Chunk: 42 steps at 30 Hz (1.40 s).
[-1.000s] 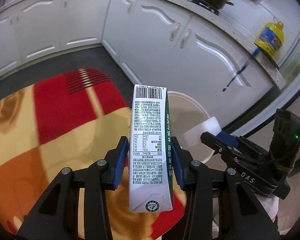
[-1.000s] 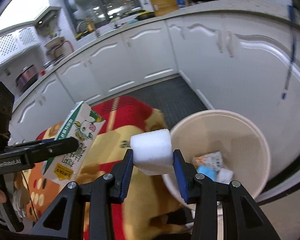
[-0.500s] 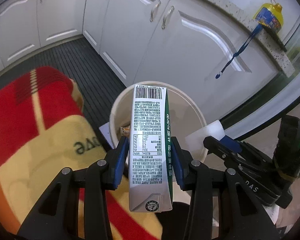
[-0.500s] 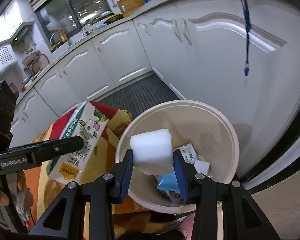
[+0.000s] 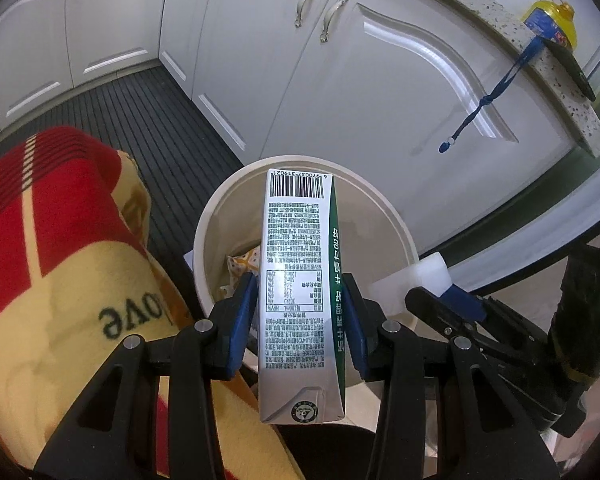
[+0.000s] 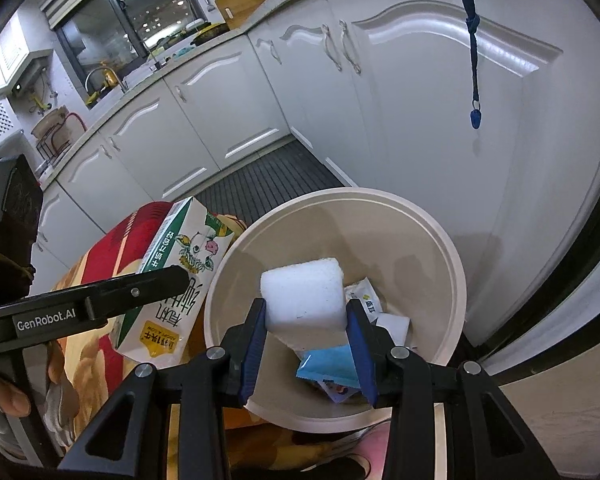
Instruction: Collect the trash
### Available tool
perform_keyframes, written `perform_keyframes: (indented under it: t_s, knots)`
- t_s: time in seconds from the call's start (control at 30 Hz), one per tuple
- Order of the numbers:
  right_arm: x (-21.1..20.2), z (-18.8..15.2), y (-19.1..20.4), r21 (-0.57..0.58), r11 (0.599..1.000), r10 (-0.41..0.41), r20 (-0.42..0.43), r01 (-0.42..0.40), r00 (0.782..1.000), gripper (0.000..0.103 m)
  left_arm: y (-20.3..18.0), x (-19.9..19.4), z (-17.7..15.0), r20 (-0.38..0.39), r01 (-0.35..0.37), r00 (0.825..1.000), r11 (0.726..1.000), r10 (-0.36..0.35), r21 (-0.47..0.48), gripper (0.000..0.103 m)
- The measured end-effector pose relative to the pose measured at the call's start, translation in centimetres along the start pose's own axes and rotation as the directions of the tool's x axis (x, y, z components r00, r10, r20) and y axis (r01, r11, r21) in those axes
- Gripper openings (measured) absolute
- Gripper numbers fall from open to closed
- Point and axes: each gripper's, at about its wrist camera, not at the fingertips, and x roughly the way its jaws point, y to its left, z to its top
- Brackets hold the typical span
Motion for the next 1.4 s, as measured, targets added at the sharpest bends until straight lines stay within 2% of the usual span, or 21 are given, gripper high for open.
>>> perform_keyframes:
  t_s: [0.2, 0.27, 0.3, 0.33, 0.43, 0.53, 0.67, 0.87, 1.03, 1.13, 1.3, 1.4]
  knots:
    - [0.5, 0.0, 0.0, 0.011, 1.000, -0.006, -0.007, 0.006, 1.000, 0.040, 0.2, 0.6, 0.1, 0.003, 0.014, 1.000, 1.000, -0.014, -0.013, 0.041]
    - [0.8, 0.0, -0.1, 0.022, 1.000, -0.015, -0.008, 0.016, 1.000, 0.052, 0.6, 0.7, 0.1, 0.005, 0.033, 0.999, 0.999, -0.033, -0.024, 0.048]
    - [0.9, 0.0, 0.0, 0.025, 0.999, -0.019, -0.008, 0.020, 1.000, 0.055, 0.7, 0.6, 0.1, 0.010, 0.046, 0.999, 0.999, -0.045, -0.028, 0.058]
    - [1.0, 0.0, -0.1, 0.027, 0.999, -0.024, -0.010, 0.024, 1.000, 0.059, 0.8, 0.6, 0.1, 0.016, 0.054, 0.998, 0.998, -0.054, -0.030, 0.063]
    - [1.3, -0.2, -0.3, 0.032, 0.999, -0.032, -0.016, 0.032, 0.999, 0.070, 0.8, 0.2, 0.0, 0.031, 0.074, 0.997, 0.997, -0.073, -0.027, 0.064]
    - [1.2, -0.4, -0.1, 0.026, 0.999, -0.037, -0.022, 0.038, 0.999, 0.070, 0.9, -0.5, -0.3, 0.046, 0.061, 0.997, 0.998, -0.061, -0.018, 0.064]
    - [0.8, -1.0, 0.4, 0.020, 0.999, -0.034, -0.008, 0.034, 0.999, 0.071, 0.9, -2.1, -1.0, 0.093, -0.015, 0.996, 1.000, 0.015, -0.001, 0.064]
    - [0.0, -2.0, 2.2, 0.001, 0.999, -0.053, 0.018, 0.053, 0.998, 0.073, 1.0, -5.6, -2.6, 0.200, -0.156, 0.968, 0.988, 0.150, 0.016, 0.064]
    - [-1.3, -2.4, 4.2, -0.027, 0.998, -0.063, 0.077, 0.065, 0.995, 0.073, 1.7, -7.8, -3.9, 0.246, -0.170, 0.955, 0.985, 0.165, -0.001, 0.064]
    - [-2.5, -2.6, 5.3, -0.030, 0.997, -0.070, 0.116, 0.074, 0.991, 0.081, 1.9, -9.4, -4.7, 0.294, -0.180, 0.940, 0.984, 0.176, -0.012, 0.064]
    - [-5.0, -2.9, 7.3, -0.058, 0.993, -0.094, 0.187, 0.106, 0.978, 0.085, 2.0, -12.3, -6.1, 0.372, -0.177, 0.912, 0.984, 0.175, -0.029, 0.064]
    - [-6.3, -2.8, 8.2, -0.060, 0.992, -0.097, 0.224, 0.113, 0.970, 0.091, 1.8, -13.5, -6.6, 0.398, -0.175, 0.902, 0.984, 0.168, -0.019, 0.075]
